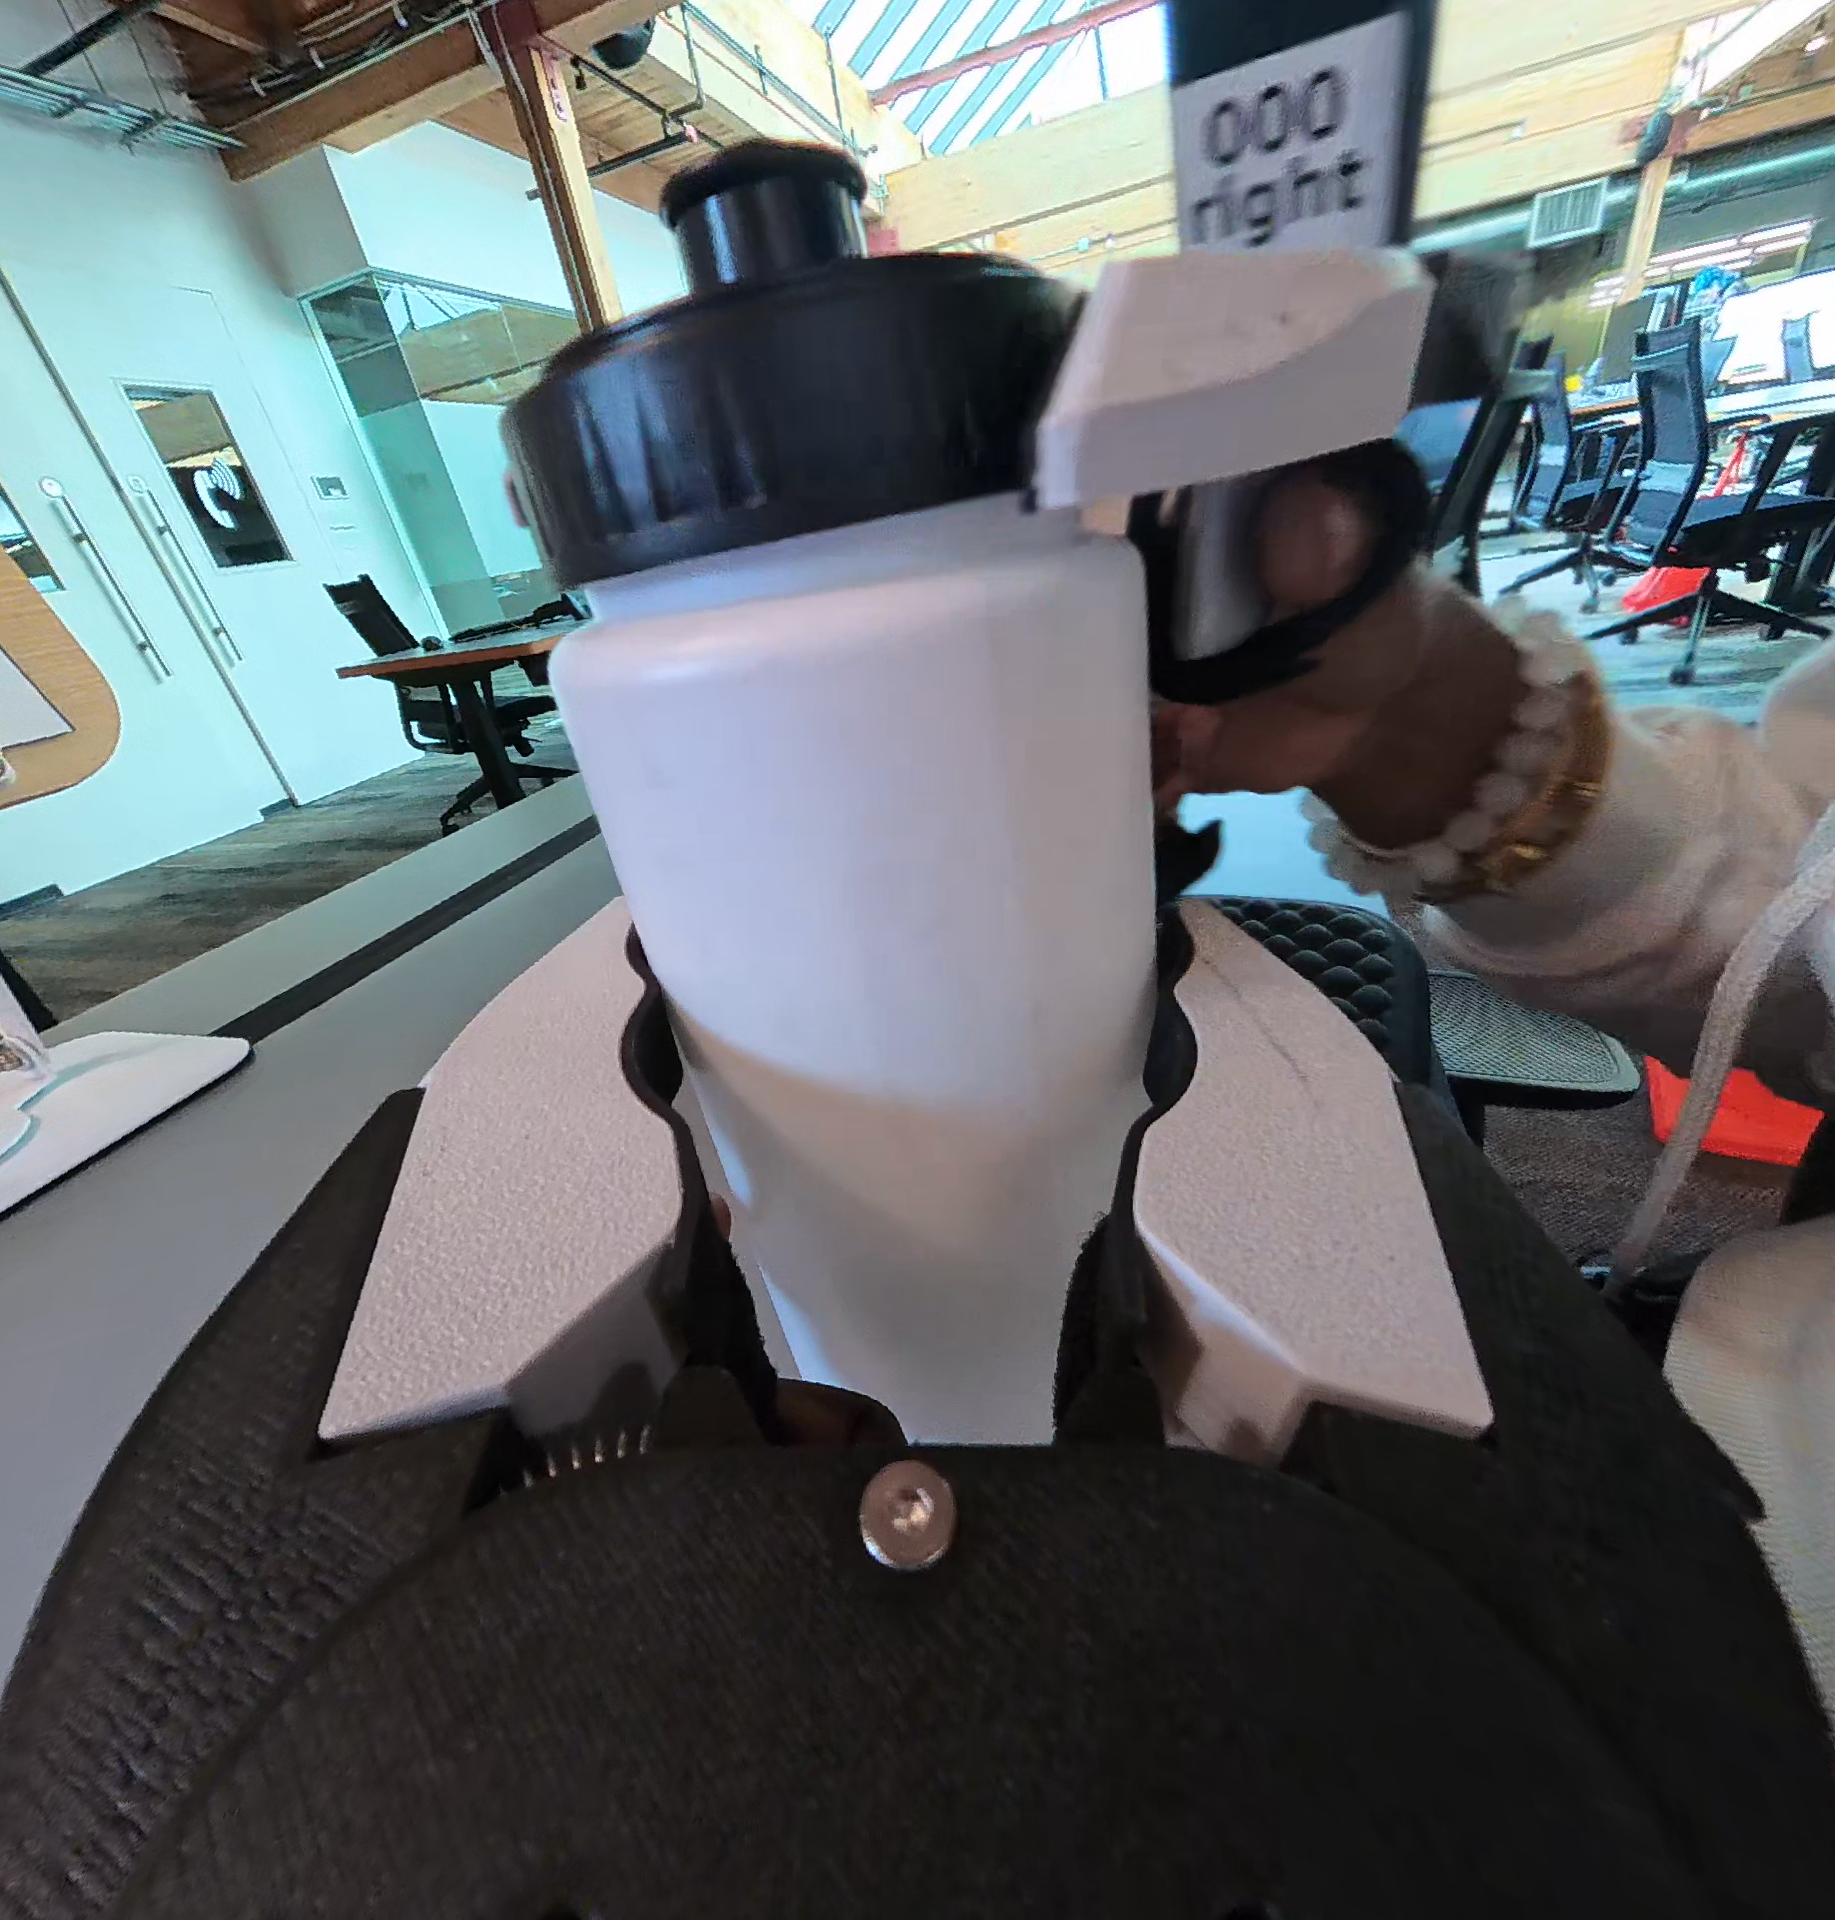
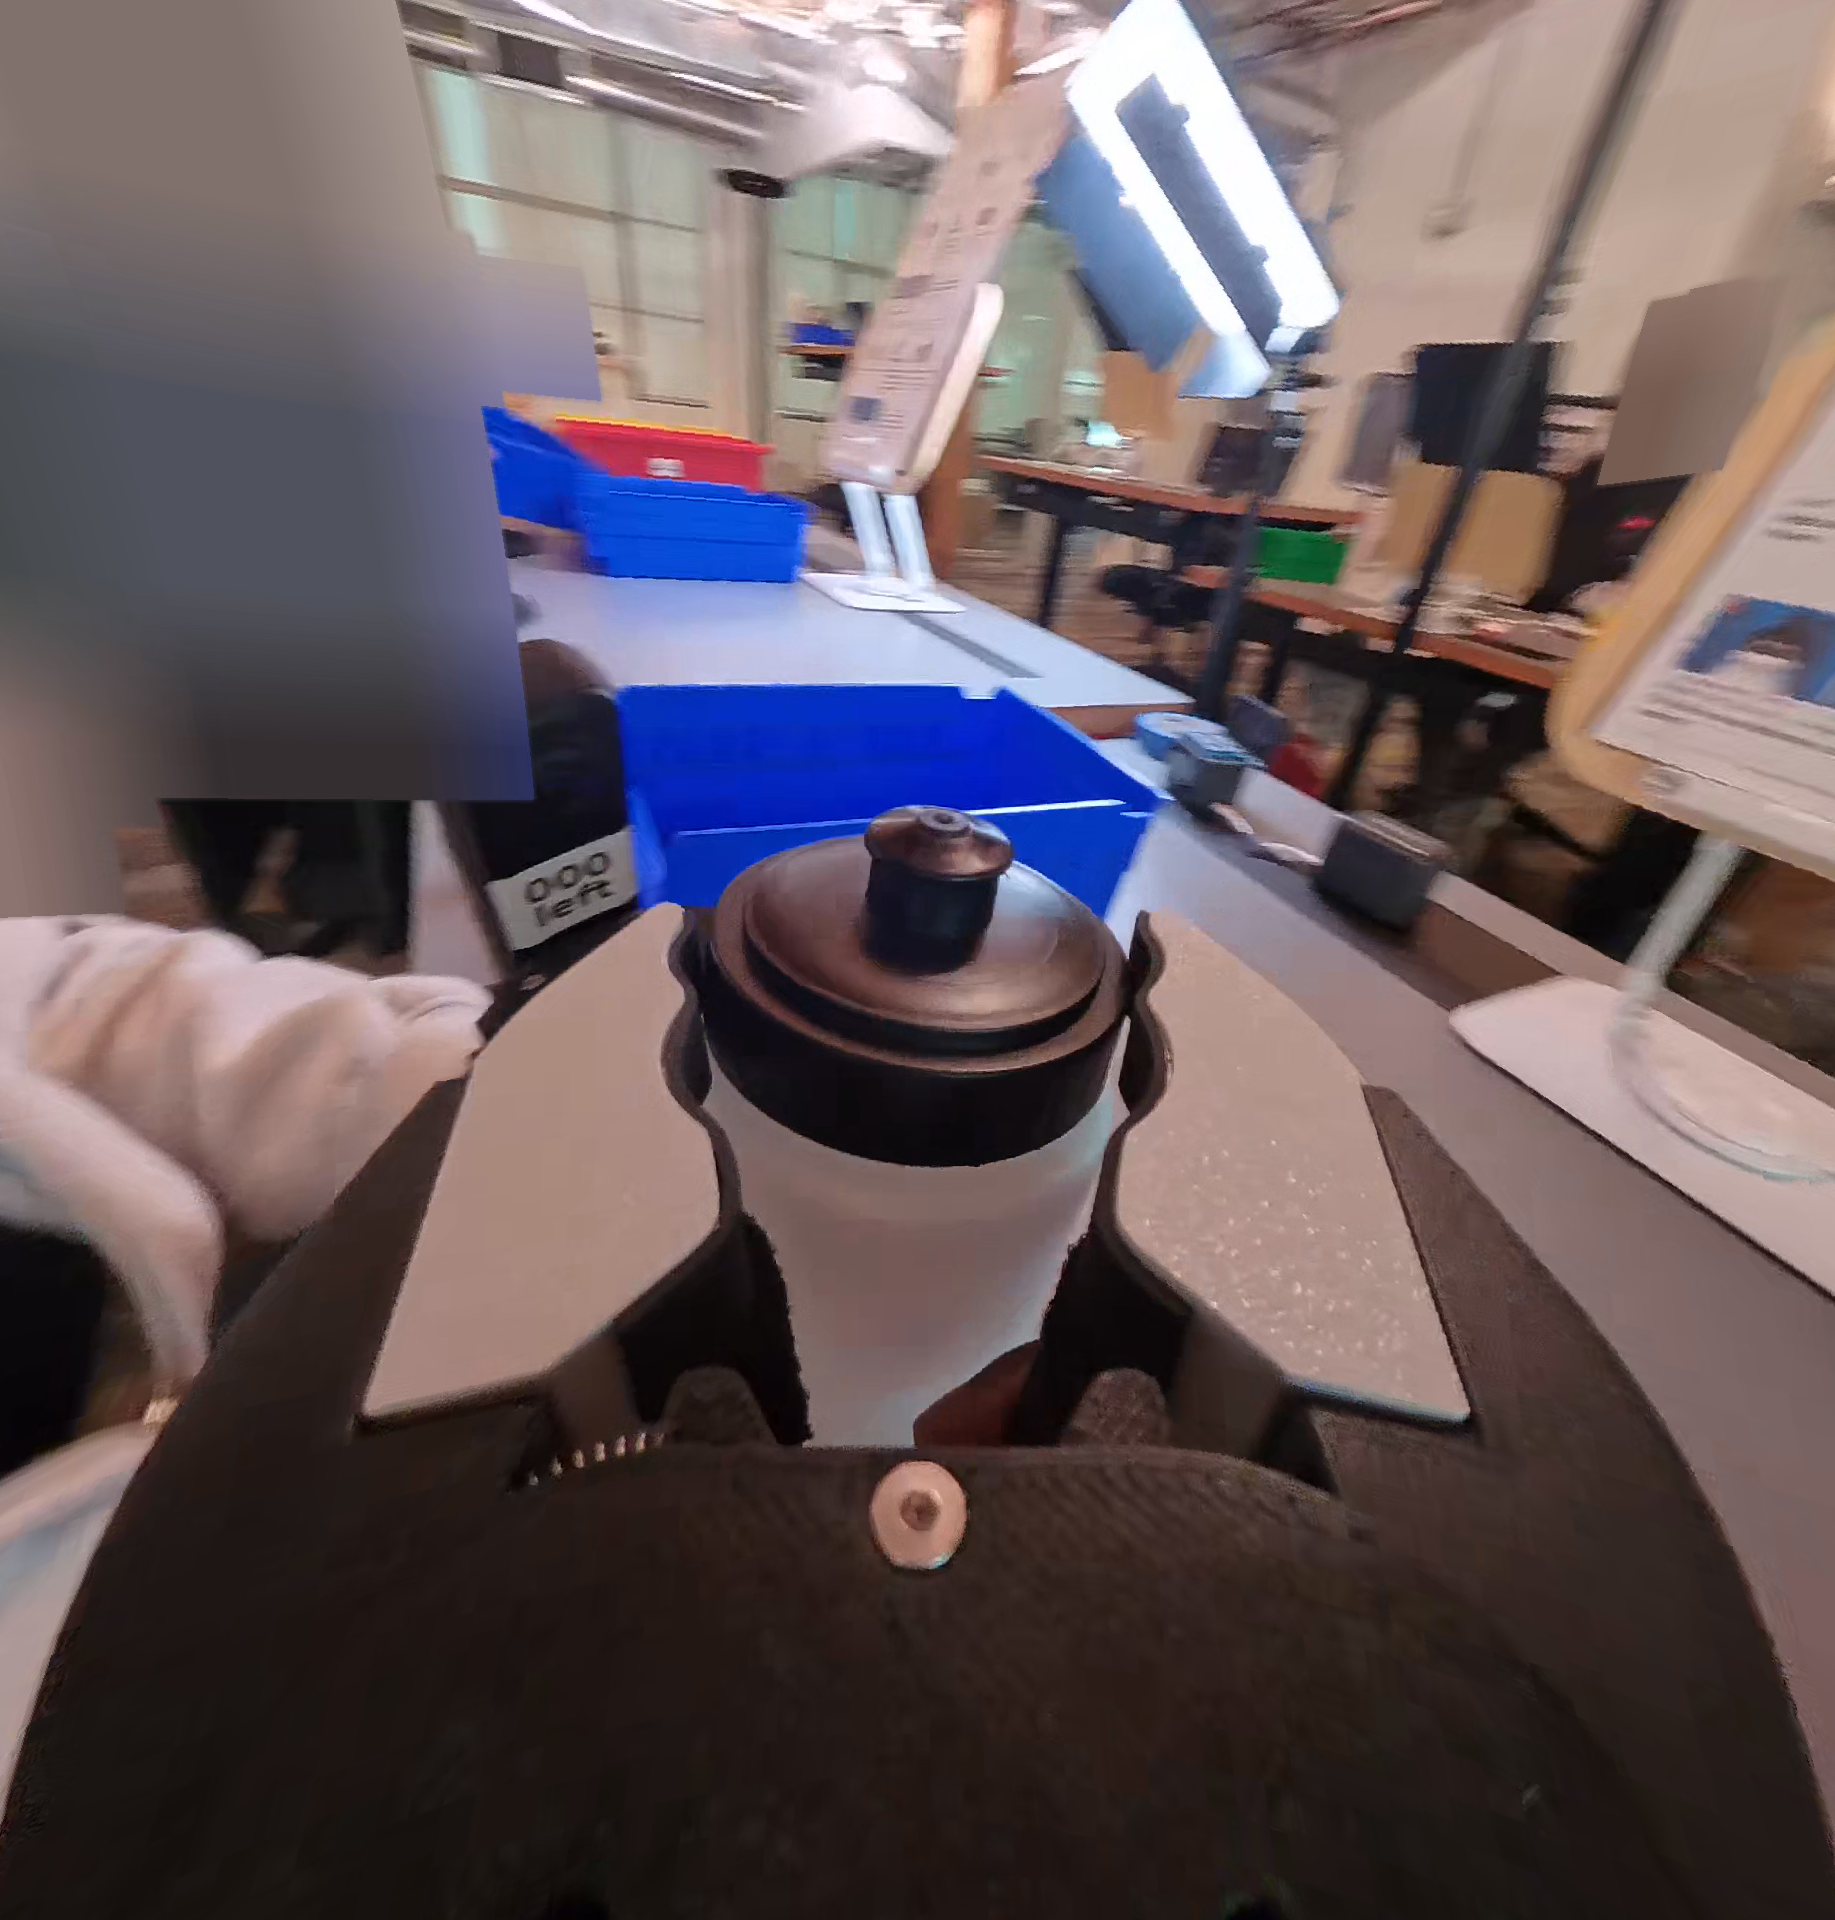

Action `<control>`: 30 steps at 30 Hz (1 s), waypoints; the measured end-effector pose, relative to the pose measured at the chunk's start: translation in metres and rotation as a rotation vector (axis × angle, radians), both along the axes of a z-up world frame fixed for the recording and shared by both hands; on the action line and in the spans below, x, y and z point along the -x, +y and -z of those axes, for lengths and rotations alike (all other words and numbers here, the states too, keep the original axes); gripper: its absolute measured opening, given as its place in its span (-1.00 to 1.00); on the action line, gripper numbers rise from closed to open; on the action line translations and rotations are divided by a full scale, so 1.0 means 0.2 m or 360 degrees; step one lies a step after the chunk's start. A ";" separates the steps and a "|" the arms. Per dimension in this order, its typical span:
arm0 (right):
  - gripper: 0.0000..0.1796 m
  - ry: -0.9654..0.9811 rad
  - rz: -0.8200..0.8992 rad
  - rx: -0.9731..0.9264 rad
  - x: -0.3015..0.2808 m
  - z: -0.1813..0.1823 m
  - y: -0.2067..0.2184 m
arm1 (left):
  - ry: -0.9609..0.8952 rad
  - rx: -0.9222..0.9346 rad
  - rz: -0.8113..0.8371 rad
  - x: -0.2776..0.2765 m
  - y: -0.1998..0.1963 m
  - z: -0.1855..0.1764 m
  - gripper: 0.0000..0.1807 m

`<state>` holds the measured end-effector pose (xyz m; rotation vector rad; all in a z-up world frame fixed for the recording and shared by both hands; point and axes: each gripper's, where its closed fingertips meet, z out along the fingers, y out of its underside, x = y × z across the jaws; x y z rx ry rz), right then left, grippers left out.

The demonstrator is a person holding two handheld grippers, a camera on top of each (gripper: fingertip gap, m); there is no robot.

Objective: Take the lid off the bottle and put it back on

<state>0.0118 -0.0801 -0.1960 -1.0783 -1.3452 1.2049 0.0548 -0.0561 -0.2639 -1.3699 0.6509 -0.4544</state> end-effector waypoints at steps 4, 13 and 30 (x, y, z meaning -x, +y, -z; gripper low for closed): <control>-0.13 -0.0047 -0.0716 -0.0022 -0.04 0.00 -0.07 | 0.0010 -0.0010 0.0088 -0.03 -0.03 0.00 -0.01; -0.13 -0.0014 -0.1561 0.0126 -0.09 -0.02 -0.13 | -0.0041 0.0023 0.0160 -0.05 -0.04 0.00 -0.01; -0.12 -0.0130 -0.0257 -0.0108 0.02 0.03 -0.03 | -0.0004 -0.0016 0.0021 0.00 -0.01 0.00 -0.01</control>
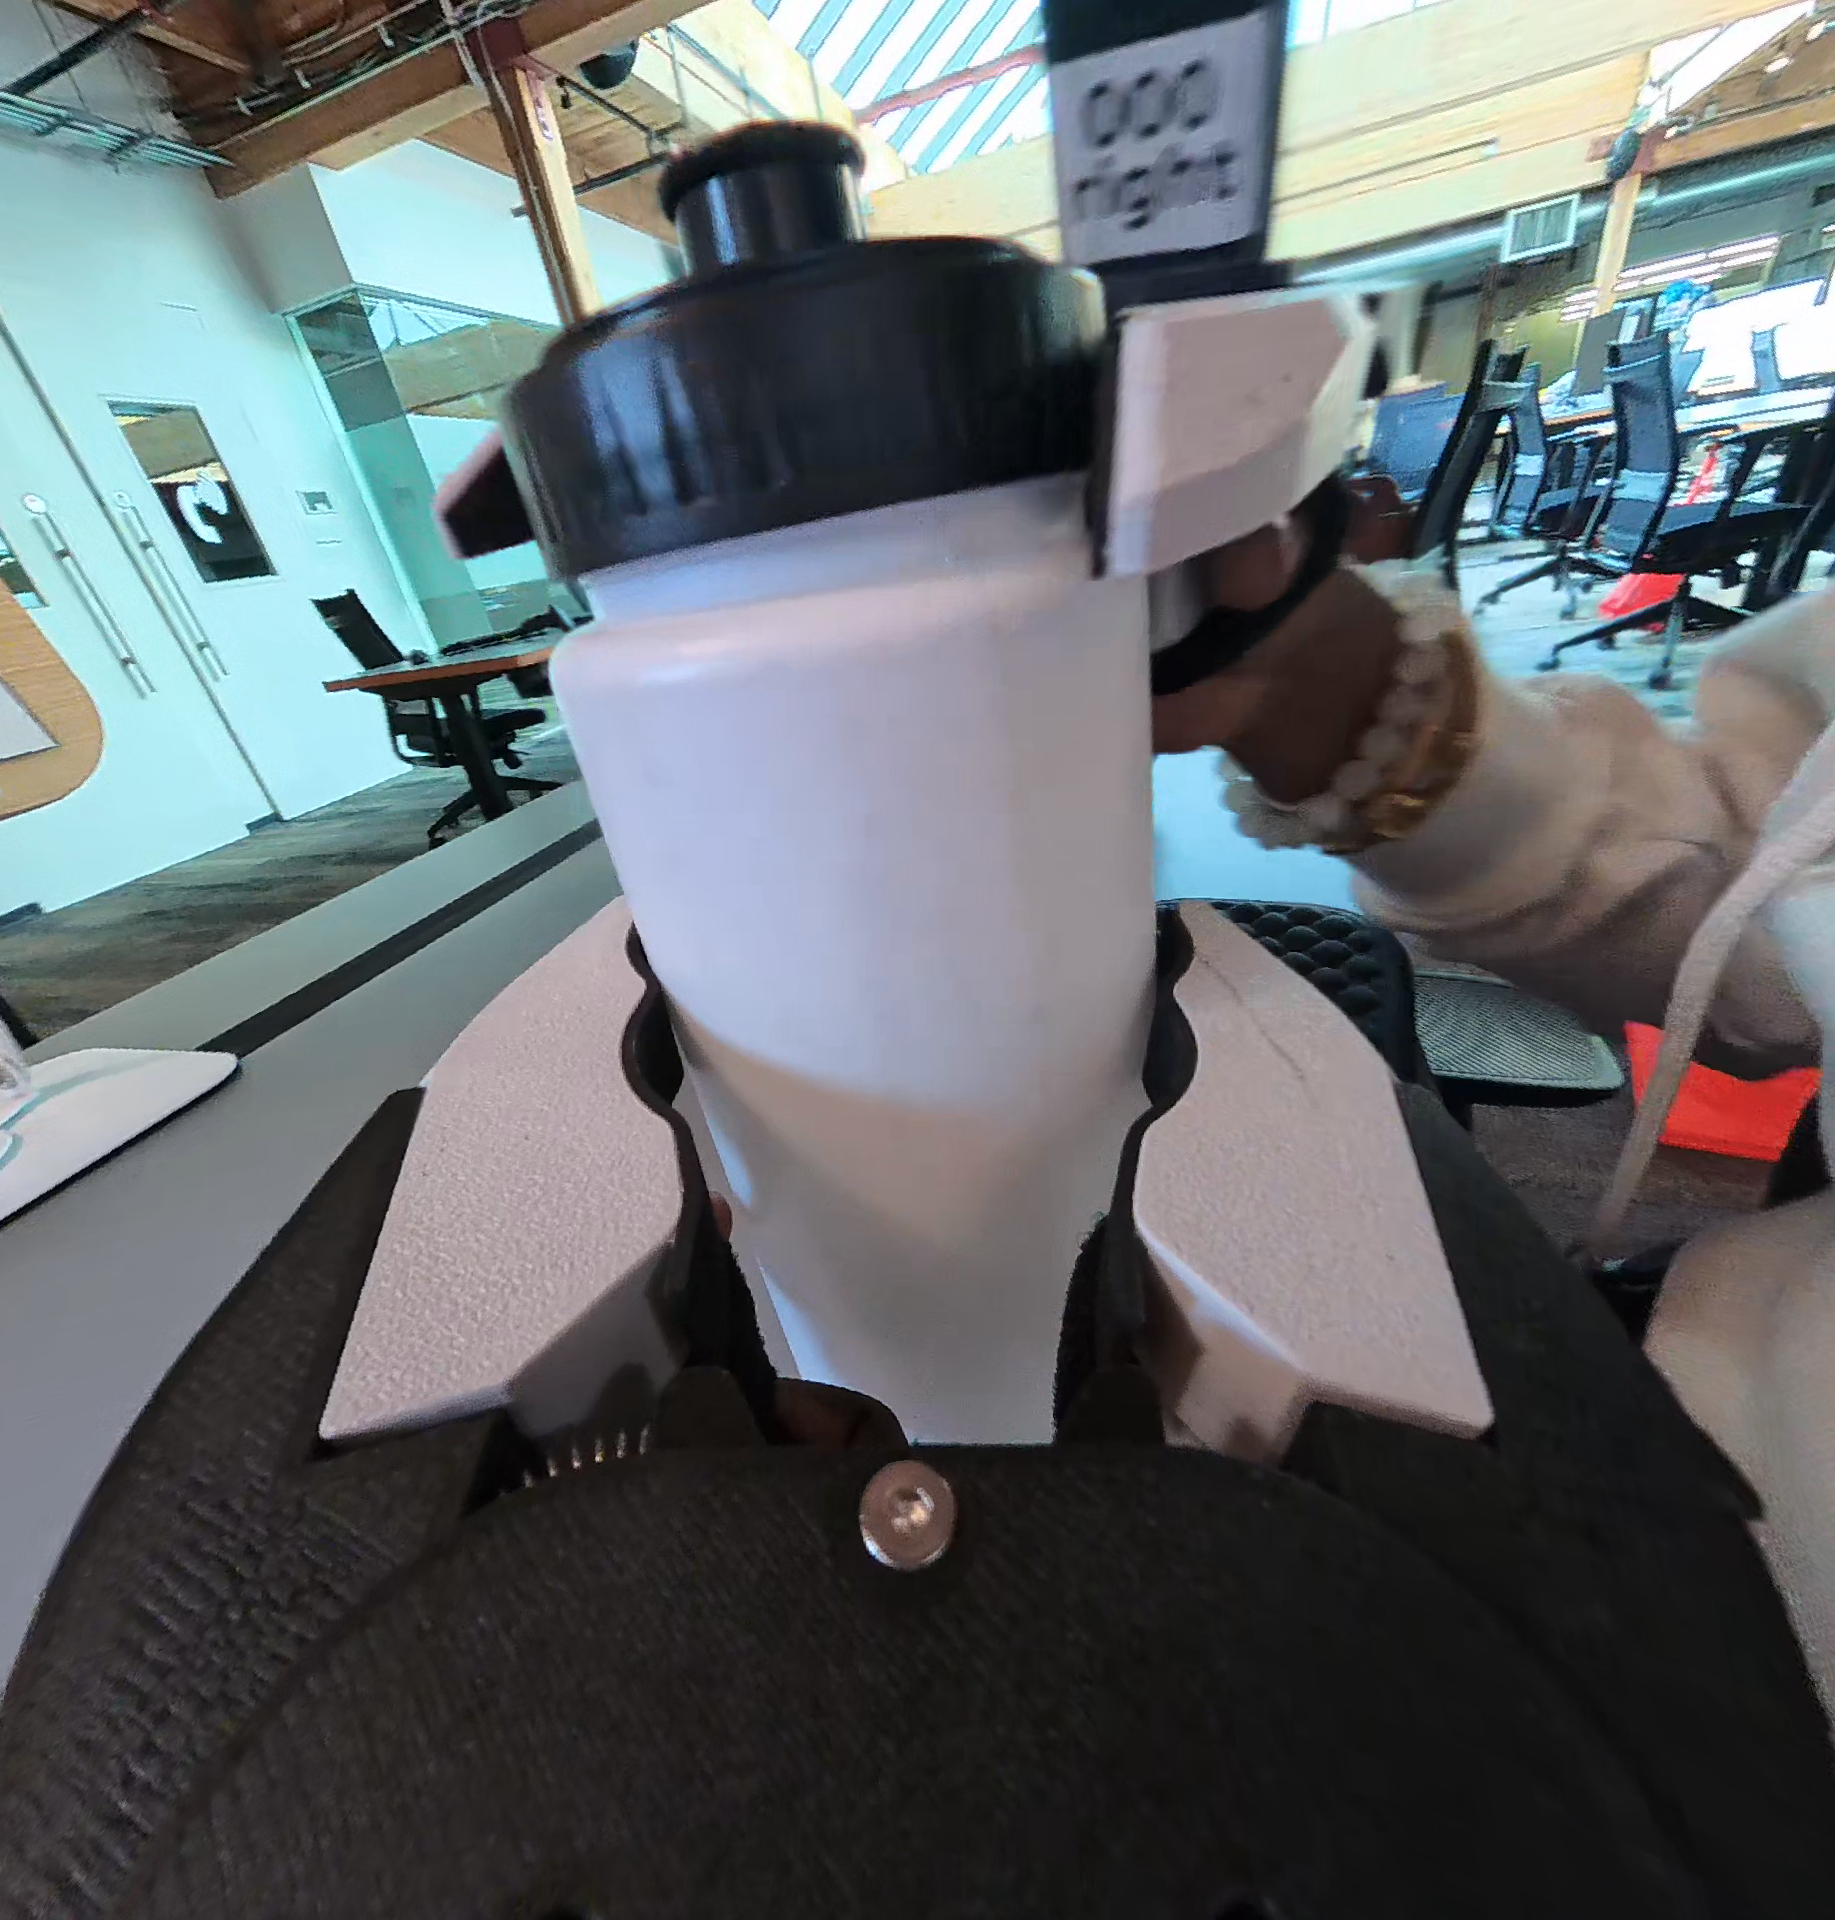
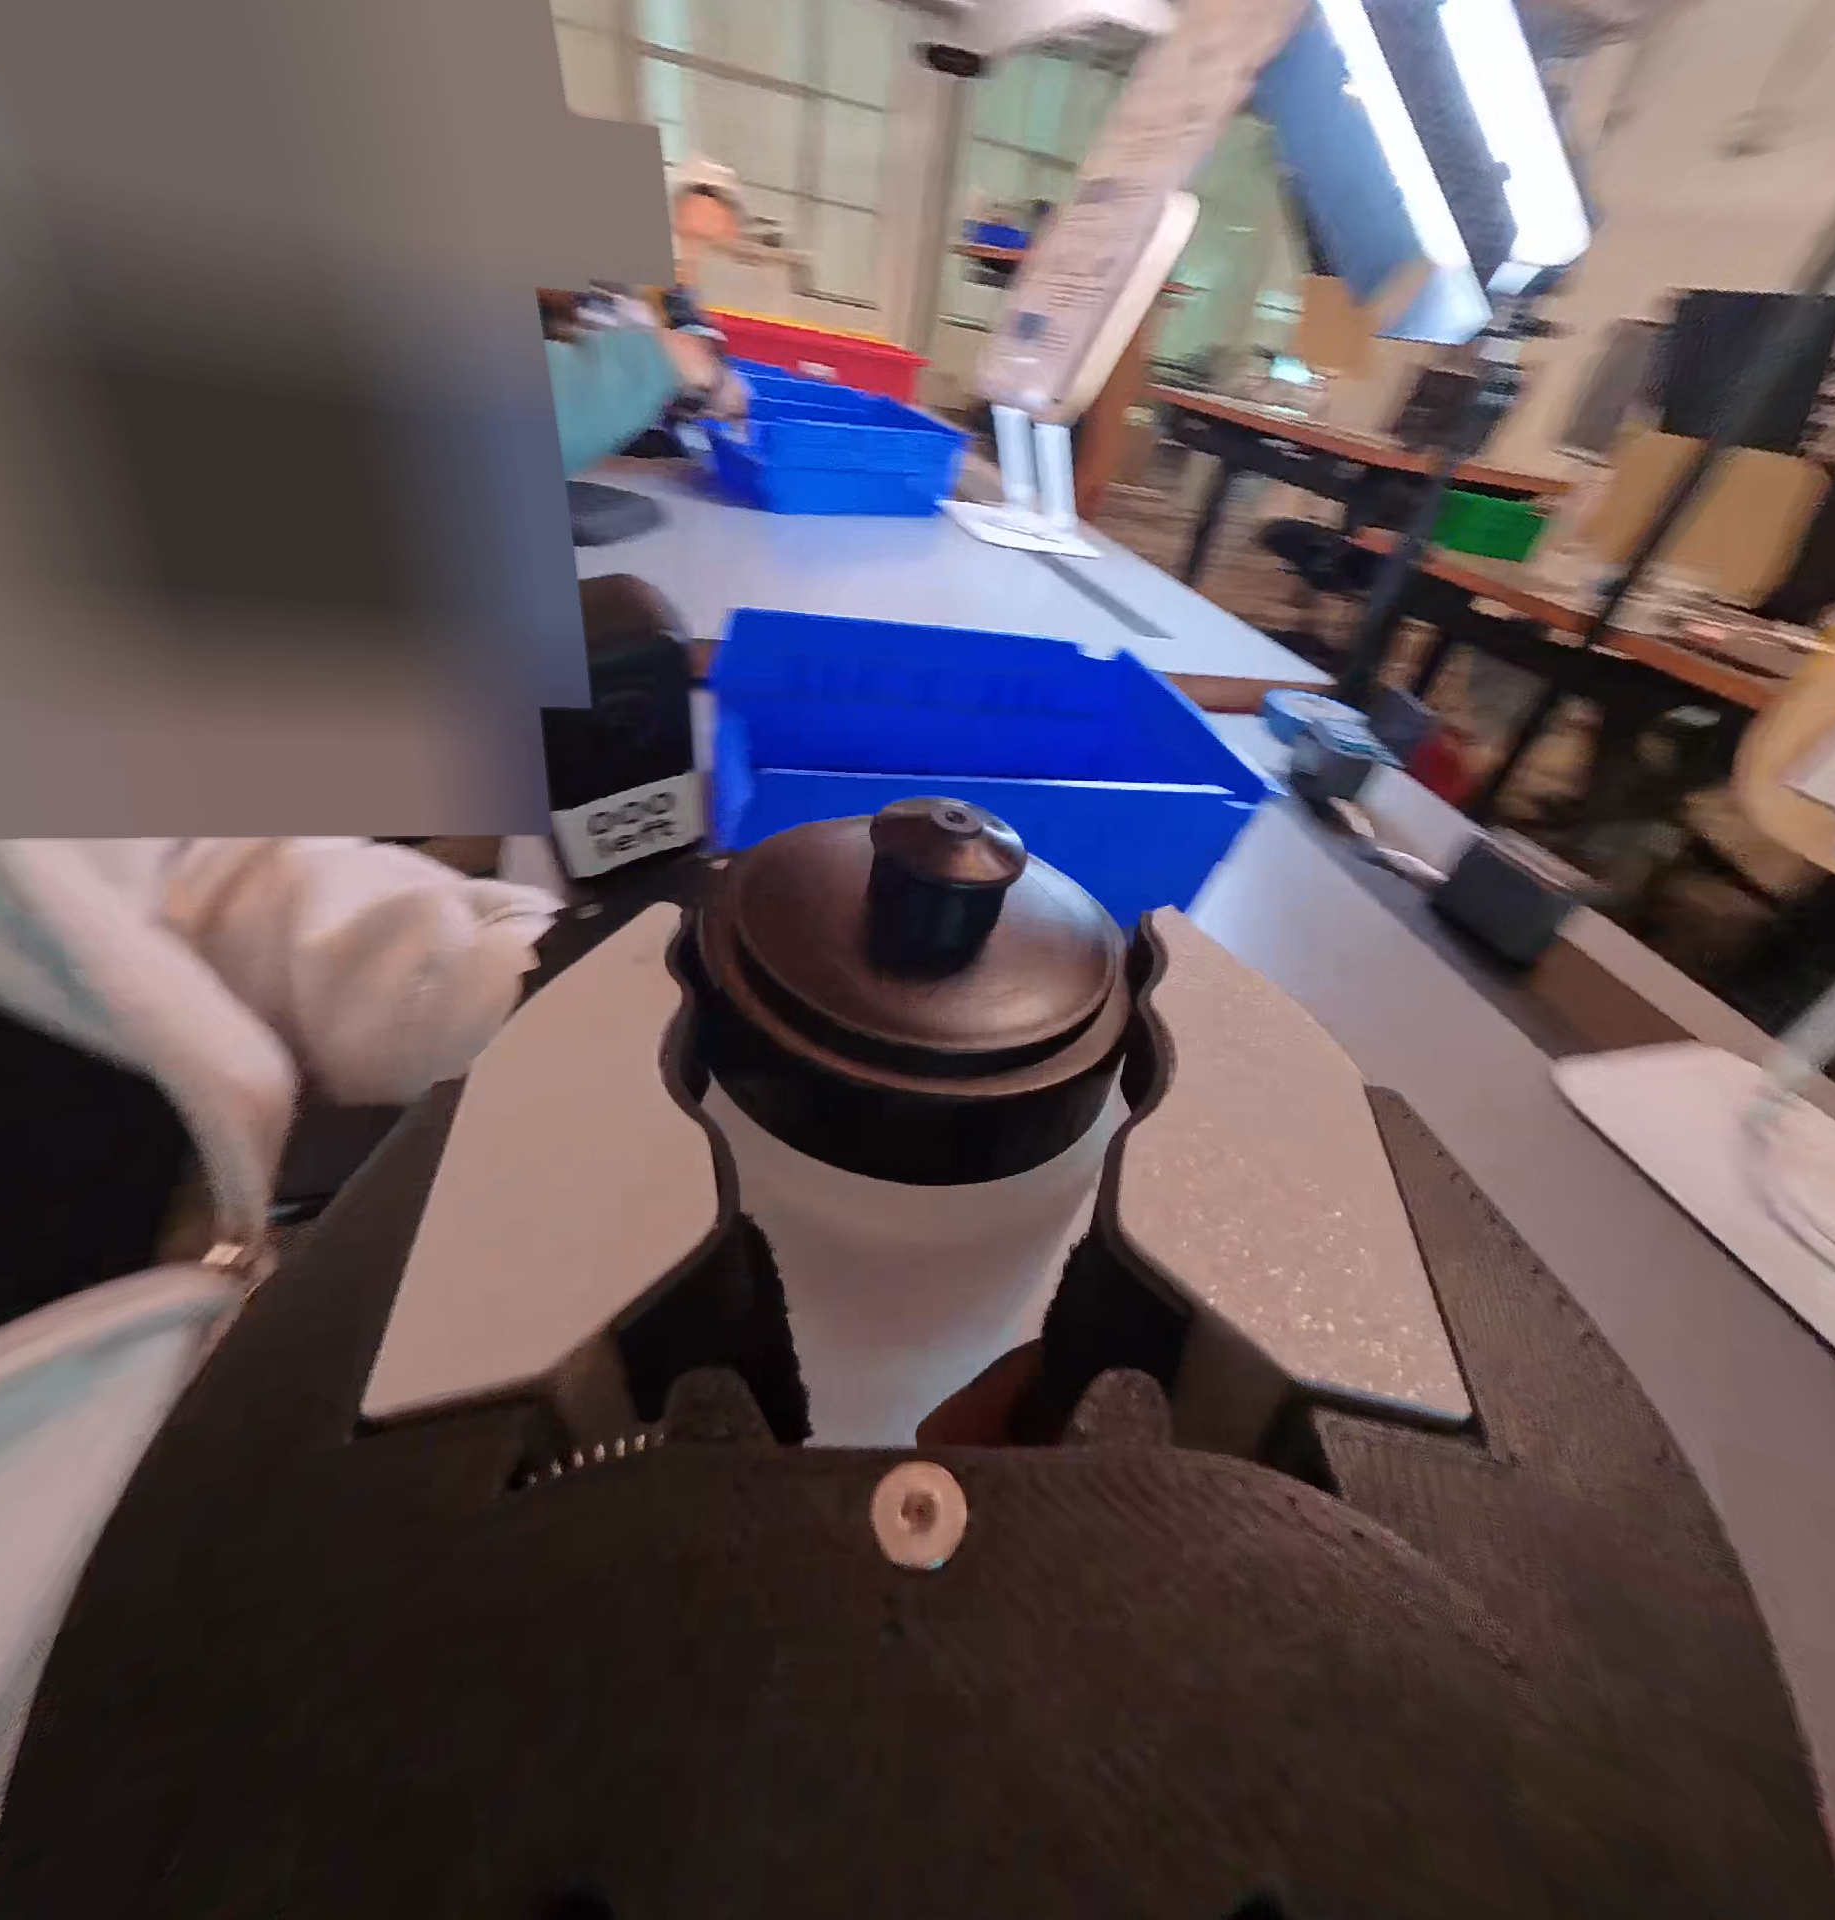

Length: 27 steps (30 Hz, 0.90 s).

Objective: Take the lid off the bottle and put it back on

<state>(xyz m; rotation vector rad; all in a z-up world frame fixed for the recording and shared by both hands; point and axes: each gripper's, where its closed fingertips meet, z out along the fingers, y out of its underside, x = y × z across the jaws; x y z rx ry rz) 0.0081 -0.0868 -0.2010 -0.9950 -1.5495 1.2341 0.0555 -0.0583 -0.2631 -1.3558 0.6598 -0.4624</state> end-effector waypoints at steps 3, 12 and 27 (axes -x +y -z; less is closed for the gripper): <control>-0.13 -0.0009 -0.0575 0.0042 -0.06 0.00 -0.07 | -0.0003 0.0010 0.0146 -0.05 -0.04 0.00 -0.01; 0.01 0.0006 -0.1032 0.0326 -0.08 -0.01 -0.10 | -0.0021 0.0019 0.0123 -0.04 -0.03 0.00 -0.01; -0.10 0.0154 0.0147 0.0036 0.01 -0.06 0.05 | 0.0002 -0.0005 -0.0156 0.07 0.04 0.00 -0.01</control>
